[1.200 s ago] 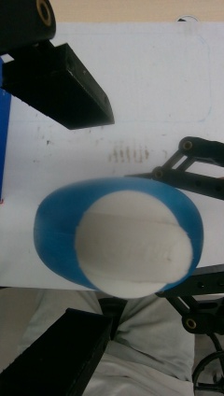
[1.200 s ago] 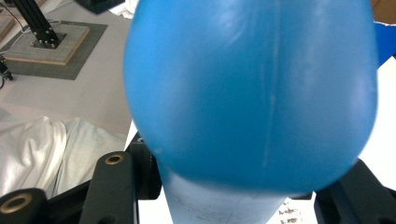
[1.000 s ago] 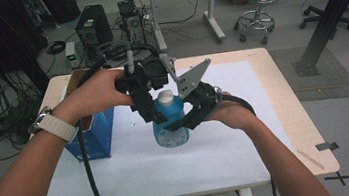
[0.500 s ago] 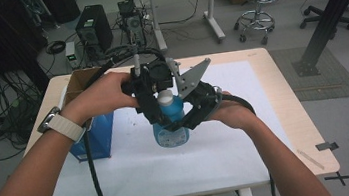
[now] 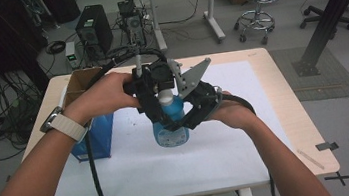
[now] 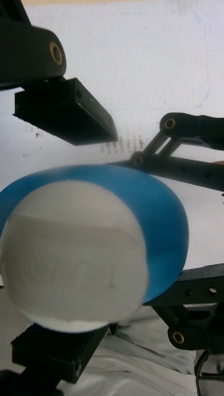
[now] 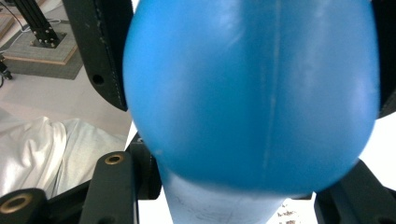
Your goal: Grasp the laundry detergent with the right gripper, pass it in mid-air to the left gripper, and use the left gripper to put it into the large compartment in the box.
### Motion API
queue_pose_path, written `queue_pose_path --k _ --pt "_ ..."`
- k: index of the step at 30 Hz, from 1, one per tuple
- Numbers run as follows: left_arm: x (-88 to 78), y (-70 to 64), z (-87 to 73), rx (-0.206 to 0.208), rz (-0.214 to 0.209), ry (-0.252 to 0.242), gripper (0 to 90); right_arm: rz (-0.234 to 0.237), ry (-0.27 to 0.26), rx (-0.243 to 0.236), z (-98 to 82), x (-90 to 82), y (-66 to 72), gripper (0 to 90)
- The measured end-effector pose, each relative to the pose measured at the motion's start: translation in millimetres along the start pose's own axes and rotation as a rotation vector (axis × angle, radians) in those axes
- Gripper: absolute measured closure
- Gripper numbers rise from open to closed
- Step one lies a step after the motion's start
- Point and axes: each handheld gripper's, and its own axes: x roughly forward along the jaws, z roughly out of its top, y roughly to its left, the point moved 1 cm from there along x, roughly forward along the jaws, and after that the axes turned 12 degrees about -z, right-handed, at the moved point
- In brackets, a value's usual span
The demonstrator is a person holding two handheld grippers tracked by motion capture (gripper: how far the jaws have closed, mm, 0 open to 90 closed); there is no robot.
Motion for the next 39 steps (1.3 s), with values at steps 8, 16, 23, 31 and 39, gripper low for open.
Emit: queue_pose_path --k 8,16,23,31,39 --pt "-0.5 -0.4 -0.3 0.003 0.001 0.001 21.1 -0.001 0.006 0.005 0.7 -0.3 0.4 44.4" --pt "-0.7 -1.5 -0.3 0.003 0.003 -0.002 23.8 -0.002 0.003 -0.001 1.4 0.0 0.9 44.4" --pt "0.6 -1.7 0.0 0.007 0.004 -0.004 27.0 -0.004 0.001 0.0 1.5 -0.2 1.0 44.4" --pt "0.9 -2.4 1.1 0.016 -0.004 0.0 31.2 -0.005 0.004 -0.004 1.5 0.1 1.6 44.4" --pt "0.1 -2.9 1.7 0.029 -0.021 -0.013 37.3 -0.006 0.001 -0.005 0.8 -1.0 1.0 44.4"
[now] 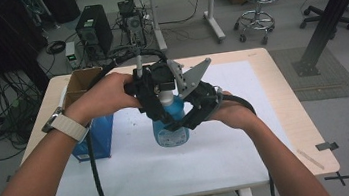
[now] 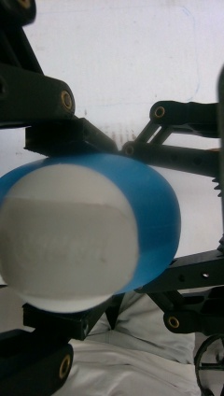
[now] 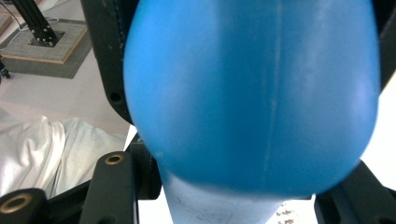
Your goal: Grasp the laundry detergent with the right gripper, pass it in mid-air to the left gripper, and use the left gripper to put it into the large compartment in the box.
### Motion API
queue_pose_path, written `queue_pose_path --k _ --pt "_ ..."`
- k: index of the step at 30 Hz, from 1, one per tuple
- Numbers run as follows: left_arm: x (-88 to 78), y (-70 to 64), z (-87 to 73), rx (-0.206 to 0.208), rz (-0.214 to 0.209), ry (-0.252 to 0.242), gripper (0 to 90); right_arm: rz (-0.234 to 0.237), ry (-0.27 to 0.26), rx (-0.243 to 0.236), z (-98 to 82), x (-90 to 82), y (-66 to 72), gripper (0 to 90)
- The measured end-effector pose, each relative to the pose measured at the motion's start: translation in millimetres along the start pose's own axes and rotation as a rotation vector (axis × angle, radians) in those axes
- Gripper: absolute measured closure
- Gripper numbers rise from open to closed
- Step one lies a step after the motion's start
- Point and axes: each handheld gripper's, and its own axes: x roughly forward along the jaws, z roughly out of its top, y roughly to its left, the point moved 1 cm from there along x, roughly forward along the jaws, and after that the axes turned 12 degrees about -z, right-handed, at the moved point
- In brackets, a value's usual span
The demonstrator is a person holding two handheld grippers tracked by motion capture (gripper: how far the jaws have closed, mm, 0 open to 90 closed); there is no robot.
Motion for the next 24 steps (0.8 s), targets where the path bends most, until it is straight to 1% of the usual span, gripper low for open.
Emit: queue_pose_path --k 2,5,11,12,14,15,16,17,19,20,21,22,23,24 --pt "-0.3 0.2 0.1 0.006 0.0 -0.003 37.3 0.001 0.004 0.006 -0.2 -0.8 0.4 44.4" --pt "-0.7 -0.6 0.0 0.004 -0.002 -0.009 37.5 0.001 0.001 0.003 0.0 -1.4 0.5 44.5" --pt "0.9 -1.4 0.3 0.016 0.006 0.0 37.8 -0.005 0.005 -0.011 0.1 -0.5 1.0 44.4" --pt "1.2 -1.8 0.1 0.009 0.003 -0.003 37.9 -0.003 0.006 -0.011 0.0 -0.3 1.3 44.4" --pt "0.3 -2.6 0.3 0.011 0.004 -0.008 37.9 -0.005 0.005 -0.01 -0.2 -0.7 1.6 44.3" --pt "-0.7 -2.2 0.4 0.021 0.004 -0.01 37.9 -0.004 0.005 -0.007 -0.2 -1.6 2.0 44.3" --pt "-2.3 -2.3 0.0 0.013 -0.003 -0.02 37.9 -0.005 -0.003 -0.01 0.0 -1.8 1.7 44.1" --pt "-2.3 -2.3 0.0 0.013 -0.003 -0.02 38.0 -0.005 -0.003 -0.01 0.0 -1.8 1.7 44.1" --pt "-4.8 -3.3 0.5 0.014 -0.002 -0.032 38.0 0.004 -0.012 0.011 1.0 -4.3 1.7 43.7" --pt "-5.5 -3.8 1.1 0.014 0.001 -0.034 38.0 0.0 -0.015 0.008 1.2 -5.4 1.9 43.4" --pt "-5.6 -4.6 1.4 0.005 0.002 -0.033 38.0 -0.005 -0.012 0.006 0.5 -7.7 2.2 37.6" --pt "-6.0 -4.3 1.4 0.001 0.005 -0.028 38.0 -0.008 -0.012 0.011 -0.4 -8.7 1.9 33.7" --pt "-6.0 -4.3 1.4 0.001 0.005 -0.028 38.0 -0.008 -0.012 0.011 -0.4 -8.7 1.9 33.7" --pt "-6.3 -4.5 1.3 -0.003 0.007 -0.025 38.0 -0.008 -0.011 0.035 -4.9 -15.4 1.2 27.7"
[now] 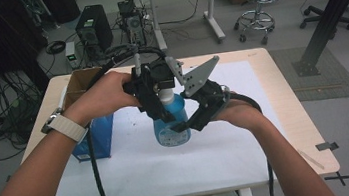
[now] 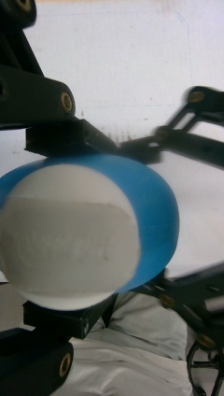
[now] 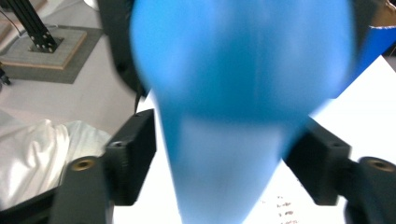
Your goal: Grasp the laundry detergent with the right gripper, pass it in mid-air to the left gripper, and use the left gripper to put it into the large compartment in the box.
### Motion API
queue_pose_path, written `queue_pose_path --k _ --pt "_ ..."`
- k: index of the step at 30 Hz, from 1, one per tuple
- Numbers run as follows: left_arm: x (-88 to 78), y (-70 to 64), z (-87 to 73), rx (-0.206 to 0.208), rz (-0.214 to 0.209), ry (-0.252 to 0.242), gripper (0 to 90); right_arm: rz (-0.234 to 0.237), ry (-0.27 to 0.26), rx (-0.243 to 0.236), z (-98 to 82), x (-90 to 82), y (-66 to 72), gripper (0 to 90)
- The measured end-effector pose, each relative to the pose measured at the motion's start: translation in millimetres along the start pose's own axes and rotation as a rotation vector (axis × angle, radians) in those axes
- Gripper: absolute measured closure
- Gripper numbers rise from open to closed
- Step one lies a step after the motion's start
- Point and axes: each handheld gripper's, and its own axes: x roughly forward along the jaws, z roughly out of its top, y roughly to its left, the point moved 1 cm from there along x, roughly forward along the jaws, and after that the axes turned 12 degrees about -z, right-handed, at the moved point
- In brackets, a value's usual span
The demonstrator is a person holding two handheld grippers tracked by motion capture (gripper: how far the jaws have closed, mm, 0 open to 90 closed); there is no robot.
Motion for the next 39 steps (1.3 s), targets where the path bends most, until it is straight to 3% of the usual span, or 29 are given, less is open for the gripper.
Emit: queue_pose_path --k 3,6,11,14,16,17,21,23,24,26,27,28,29,30,34,39 --pt "0.2 -1.0 -0.6 -0.015 0.002 -0.007 38.0 0.011 -0.014 0.018 -5.0 -7.8 -1.0 24.4" --pt "-2.0 -0.2 -3.2 -0.044 0.007 0.003 38.0 -0.026 0.005 0.089 -21.2 -25.5 -6.3 17.1" --pt "-5.6 0.2 -5.3 -0.078 0.021 -0.001 37.9 -0.092 0.072 0.138 -36.5 -41.2 -9.5 10.9" --pt "-9.2 0.4 -5.4 -0.121 0.046 -0.009 37.9 -0.147 0.133 0.21 -50.4 -56.8 -16.3 8.5" --pt "-10.6 0.6 -5.4 -0.138 0.053 -0.01 37.9 -0.164 0.15 0.227 -53.6 -60.1 -18.3 7.9" --pt "-13.1 1.1 -5.4 -0.16 0.066 -0.005 37.9 -0.193 0.188 0.248 -58.4 -67.7 -21.6 7.6" --pt "-17.7 2.1 -5.8 -0.194 0.089 -0.006 37.9 -0.219 0.249 0.245 -61.4 -74.6 -23.2 7.5" --pt "-20.2 3.5 -6.9 -0.22 0.101 -0.009 37.8 -0.233 0.283 0.251 -63.6 -79.4 -24.0 7.3" --pt "-22.1 4.8 -8.4 -0.252 0.115 -0.014 37.8 -0.243 0.314 0.251 -65.5 -82.7 -24.0 7.3" --pt "-23.5 5.9 -9.4 -0.266 0.121 -0.011 37.8 -0.253 0.335 0.25 -66.8 -84.4 -24.0 7.3" --pt "-25.4 7.0 -10.7 -0.288 0.132 -0.016 37.8 -0.26 0.358 0.248 -68.3 -85.8 -23.9 7.1" --pt "-27.6 7.9 -12.2 -0.305 0.145 -0.022 37.8 -0.28 0.422 0.24 -72.0 -88.0 -23.0 6.8" --pt "-27.6 7.9 -12.2 -0.305 0.145 -0.022 37.8 -0.28 0.422 0.24 -72.0 -88.0 -23.0 6.8" --pt "-30.5 9.1 -14.5 -0.329 0.159 -0.031 37.8 -0.293 0.483 0.24 -76.0 -89.3 -21.7 6.5" --pt "-37.1 12.5 -18.9 -0.375 0.181 -0.039 37.8 -0.306 0.568 0.236 -85.1 -92.6 -19.9 6.4" --pt "-43.3 14.5 -21.7 -0.424 0.202 -0.054 37.8 -0.328 0.625 0.22 -91.4 -99.7 -17.6 6.7"
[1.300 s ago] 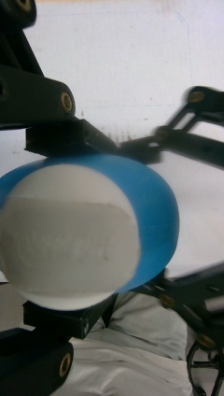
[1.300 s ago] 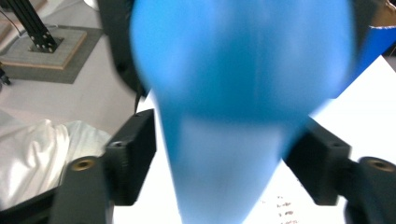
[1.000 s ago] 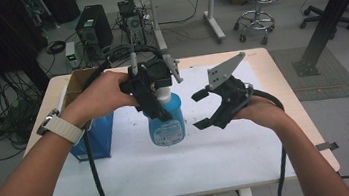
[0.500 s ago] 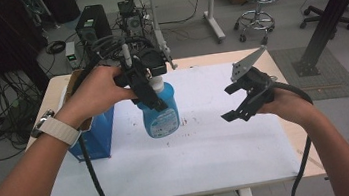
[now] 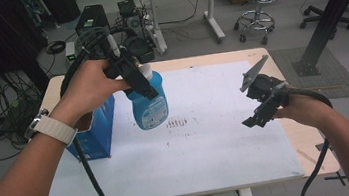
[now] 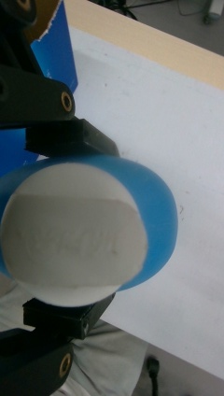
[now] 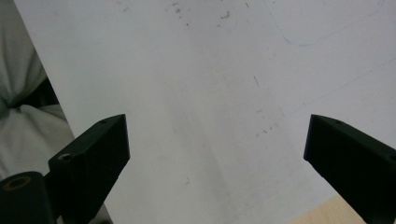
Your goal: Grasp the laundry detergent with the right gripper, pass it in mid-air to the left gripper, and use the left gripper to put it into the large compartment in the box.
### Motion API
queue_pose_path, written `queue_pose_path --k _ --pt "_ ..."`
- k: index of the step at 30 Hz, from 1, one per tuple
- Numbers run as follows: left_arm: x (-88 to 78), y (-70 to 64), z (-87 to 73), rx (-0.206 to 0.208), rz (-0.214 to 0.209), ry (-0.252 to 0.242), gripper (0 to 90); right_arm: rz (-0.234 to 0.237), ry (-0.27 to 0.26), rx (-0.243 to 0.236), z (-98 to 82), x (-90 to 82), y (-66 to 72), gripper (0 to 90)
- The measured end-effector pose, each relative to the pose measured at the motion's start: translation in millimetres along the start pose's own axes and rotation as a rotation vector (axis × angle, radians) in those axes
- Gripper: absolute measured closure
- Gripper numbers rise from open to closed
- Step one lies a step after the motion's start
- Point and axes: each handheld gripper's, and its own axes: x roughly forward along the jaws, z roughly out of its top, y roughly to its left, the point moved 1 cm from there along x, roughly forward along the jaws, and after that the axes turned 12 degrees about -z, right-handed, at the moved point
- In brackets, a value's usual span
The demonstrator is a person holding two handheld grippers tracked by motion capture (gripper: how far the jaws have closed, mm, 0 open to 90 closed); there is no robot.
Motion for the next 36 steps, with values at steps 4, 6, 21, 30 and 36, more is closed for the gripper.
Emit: queue_pose_path --k 4,6,21,30,36 --pt "-7.5 4.0 -1.0 -0.058 0.019 -0.022 37.8 -0.013 0.0 0.006 -7.2 -5.0 -1.7 7.0" --pt "-11.8 6.3 -2.0 -0.092 0.029 -0.038 37.8 -0.015 0.004 -0.001 -9.8 -7.2 -2.1 7.4" --pt "-41.3 29.1 -17.1 -0.344 0.128 -0.16 37.9 -0.012 0.027 -0.003 -22.6 -17.9 -7.3 7.8" --pt "-54.9 40.4 -23.2 -0.451 0.195 -0.198 37.9 -0.013 0.026 0.012 -29.4 -19.9 -4.3 7.7" --pt "-74.4 48.5 -28.9 -0.555 0.214 -0.247 37.9 -0.014 0.027 0.017 -34.6 -19.8 -5.5 7.9"
